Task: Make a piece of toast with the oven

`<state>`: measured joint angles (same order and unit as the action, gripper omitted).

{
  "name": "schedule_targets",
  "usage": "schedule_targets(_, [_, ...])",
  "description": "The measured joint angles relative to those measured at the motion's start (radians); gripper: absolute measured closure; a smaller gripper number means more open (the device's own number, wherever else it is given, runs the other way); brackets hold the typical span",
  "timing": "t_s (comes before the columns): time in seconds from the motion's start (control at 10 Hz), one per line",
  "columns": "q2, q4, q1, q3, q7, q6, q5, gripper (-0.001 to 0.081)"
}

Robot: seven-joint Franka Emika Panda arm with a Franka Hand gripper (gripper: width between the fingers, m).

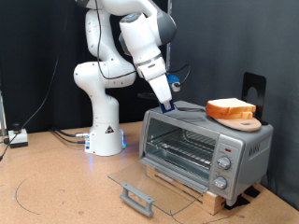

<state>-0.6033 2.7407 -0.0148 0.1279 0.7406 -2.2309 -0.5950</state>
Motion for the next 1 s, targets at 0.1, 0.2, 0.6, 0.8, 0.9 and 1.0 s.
schedule_targets(0.1, [0.000,0.001,0.003,0.003,0.000,-0.003,-0.003,0.0410])
schedule_targets(0.2, [0.000,0.002,0.006,0.006,0.000,-0.007,-0.006,0.0410])
schedule_targets(0.6, [0.000,0.005,0.015,0.027,-0.003,-0.020,-0.029,0.0410])
schedule_targets(0.8, [0.000,0.005,0.021,0.028,-0.002,-0.020,-0.041,0.0410])
schedule_targets(0.9, [0.000,0.005,0.023,0.028,-0.002,-0.020,-0.042,0.0410])
schedule_targets(1.0, [0.000,0.003,0.024,0.028,-0.002,-0.018,-0.043,0.0410])
